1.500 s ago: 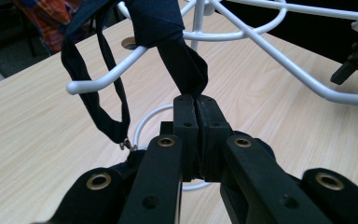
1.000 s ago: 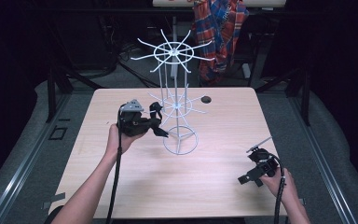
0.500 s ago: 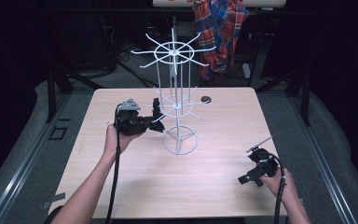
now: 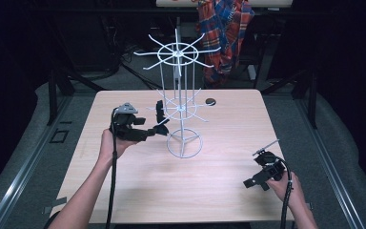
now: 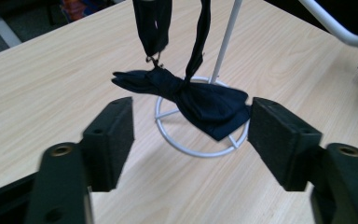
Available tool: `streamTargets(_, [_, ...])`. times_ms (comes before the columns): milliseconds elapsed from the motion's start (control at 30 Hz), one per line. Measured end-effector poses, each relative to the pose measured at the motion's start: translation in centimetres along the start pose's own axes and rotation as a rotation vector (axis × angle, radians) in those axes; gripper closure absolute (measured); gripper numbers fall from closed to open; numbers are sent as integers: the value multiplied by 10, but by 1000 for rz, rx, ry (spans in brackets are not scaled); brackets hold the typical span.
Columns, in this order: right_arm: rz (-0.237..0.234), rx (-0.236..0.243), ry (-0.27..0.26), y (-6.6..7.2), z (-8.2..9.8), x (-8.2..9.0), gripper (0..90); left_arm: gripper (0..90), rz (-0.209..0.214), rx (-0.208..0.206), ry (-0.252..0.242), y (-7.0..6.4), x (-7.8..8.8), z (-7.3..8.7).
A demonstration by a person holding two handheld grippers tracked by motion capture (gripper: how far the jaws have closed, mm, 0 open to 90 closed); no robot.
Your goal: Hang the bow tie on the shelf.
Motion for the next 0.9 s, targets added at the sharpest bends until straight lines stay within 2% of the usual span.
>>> streamTargets(133, [1, 1, -1, 0, 0, 0, 58, 209, -1, 18, 15, 3, 7, 6])
streamTargets(167, [-8, -30, -43, 2, 0, -3, 58, 205, -4, 23, 22, 4, 9, 9])
streamTargets(200, [-10, -31, -45, 2, 0, -3, 58, 194, -16, 24, 35, 5, 10, 11])
streamTargets(233, [-2, 0, -2, 0, 0, 0, 58, 187, -43, 22, 55, 6, 11, 14])
streamTargets(267, [3, 17, 16, -1, 0, 2, 58, 181, -70, 11, 76, 6, 11, 17])
streamTargets(333, [-2, -1, -4, 0, 0, 0, 58, 165, -90, 12, 102, 7, 11, 22])
streamTargets(467, [0, 3, -1, 0, -1, 1, 58, 147, -127, 20, 139, 9, 12, 28])
streamTargets(500, [5, -17, -24, 2, -1, -1, 58, 143, -146, 17, 149, 8, 11, 30])
streamTargets(633, [-3, -18, -26, 1, -1, -1, 58, 94, -171, 9, 230, 6, 4, 40])
streamTargets(700, [-1, 7, 3, 0, -1, 1, 58, 74, -163, 11, 255, 3, 1, 46])
streamTargets(733, [-2, -17, -25, 2, -1, -1, 58, 67, -165, 5, 271, 2, -1, 48])
streamTargets(800, [-2, -17, -26, 2, -1, -1, 58, 50, -182, -14, 306, -2, -3, 52])
streamTargets(900, [-4, 8, 2, 0, -1, 1, 63, 26, -203, -34, 356, -3, -6, 59])
Point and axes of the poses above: each handheld gripper's, and its own axes: x roughly backward along the jaws, z roughly out of its underside, y roughly to its left, the point moved 3 cm from there along -x, roughly forward along the jaws, and after that the axes turned 4 degrees about y, right-handed, at the moved point
